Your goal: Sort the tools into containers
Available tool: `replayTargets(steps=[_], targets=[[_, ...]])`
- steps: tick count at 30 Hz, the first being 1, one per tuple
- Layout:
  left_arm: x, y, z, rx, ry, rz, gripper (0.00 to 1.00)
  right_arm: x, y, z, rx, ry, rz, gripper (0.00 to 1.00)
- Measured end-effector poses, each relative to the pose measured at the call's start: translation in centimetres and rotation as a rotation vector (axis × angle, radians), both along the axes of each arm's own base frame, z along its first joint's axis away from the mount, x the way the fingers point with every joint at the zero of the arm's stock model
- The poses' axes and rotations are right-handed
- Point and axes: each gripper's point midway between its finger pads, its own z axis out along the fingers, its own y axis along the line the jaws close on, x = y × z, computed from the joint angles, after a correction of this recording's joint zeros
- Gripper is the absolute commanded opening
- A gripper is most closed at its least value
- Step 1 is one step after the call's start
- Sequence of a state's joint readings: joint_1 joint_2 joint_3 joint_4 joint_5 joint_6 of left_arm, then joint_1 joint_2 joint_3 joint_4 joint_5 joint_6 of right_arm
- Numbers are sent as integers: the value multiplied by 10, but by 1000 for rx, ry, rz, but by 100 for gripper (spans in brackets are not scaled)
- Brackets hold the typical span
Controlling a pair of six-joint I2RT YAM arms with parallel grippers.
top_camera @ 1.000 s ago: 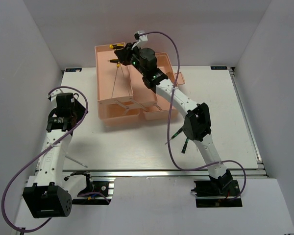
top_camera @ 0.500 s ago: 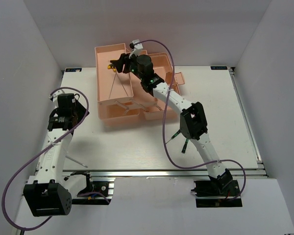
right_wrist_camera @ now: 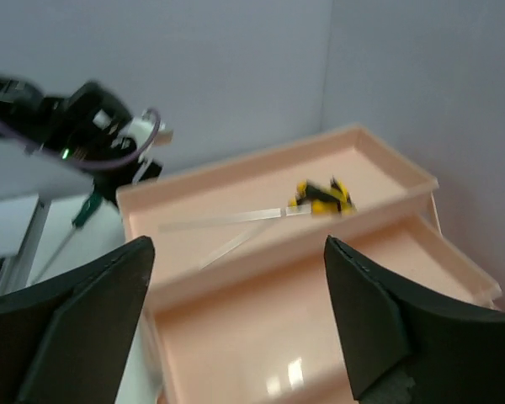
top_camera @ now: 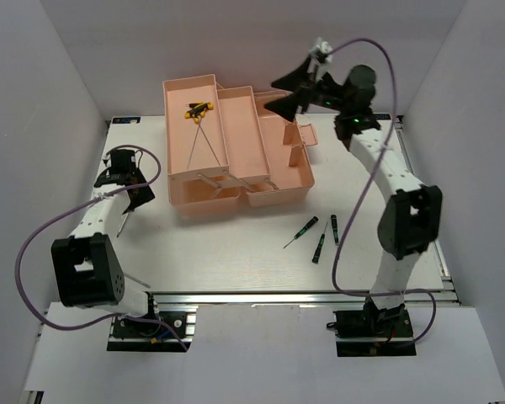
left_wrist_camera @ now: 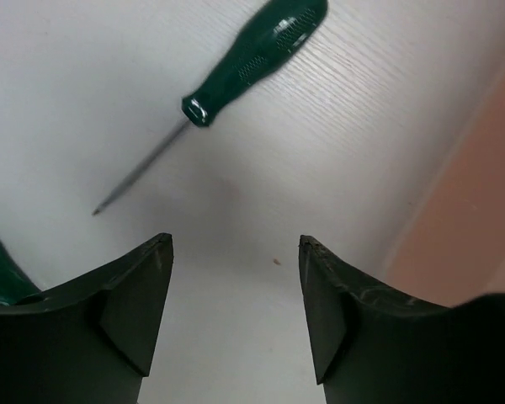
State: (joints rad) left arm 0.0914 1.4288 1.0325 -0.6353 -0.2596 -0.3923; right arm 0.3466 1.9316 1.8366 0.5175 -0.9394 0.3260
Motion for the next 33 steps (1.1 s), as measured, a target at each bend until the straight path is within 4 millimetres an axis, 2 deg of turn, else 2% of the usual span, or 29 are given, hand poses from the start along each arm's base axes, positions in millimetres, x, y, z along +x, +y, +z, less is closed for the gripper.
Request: replayTargets(steps=[2, 4, 10, 12, 14, 21, 24, 29, 31, 32, 33], targets=[[6, 8, -11, 21, 38, -21, 73, -11, -36, -11, -48, -8, -4, 89], [14, 16, -20, 45, 66, -50, 73, -26, -57, -31, -102, 0, -4, 89], [49, 27, -44, 114, 121, -189, 70, -72, -82, -90, -201, 72, 35, 89], [56, 28, -53, 130, 132, -237, 69, -78, -92, -104, -213, 114, 25, 89], [58, 29, -60, 141, 150, -277, 63, -77, -103, -114, -218, 144, 2, 89], [71, 43, -77, 126, 154, -355, 59, -70, -130, -125, -222, 197, -67, 89], [75, 46, -85, 94, 145, -366, 59, -69, -134, -127, -223, 212, -77, 89], [82, 45, -85, 79, 112, -375, 55, -67, -137, -128, -224, 225, -88, 89], [83, 44, -87, 74, 104, -381, 46, -67, -137, -129, -224, 229, -90, 89], [83, 43, -87, 71, 96, -384, 30, -67, -138, -129, -224, 232, -91, 89], [84, 42, -88, 66, 89, -384, 25, -67, -138, -129, -224, 234, -93, 89]])
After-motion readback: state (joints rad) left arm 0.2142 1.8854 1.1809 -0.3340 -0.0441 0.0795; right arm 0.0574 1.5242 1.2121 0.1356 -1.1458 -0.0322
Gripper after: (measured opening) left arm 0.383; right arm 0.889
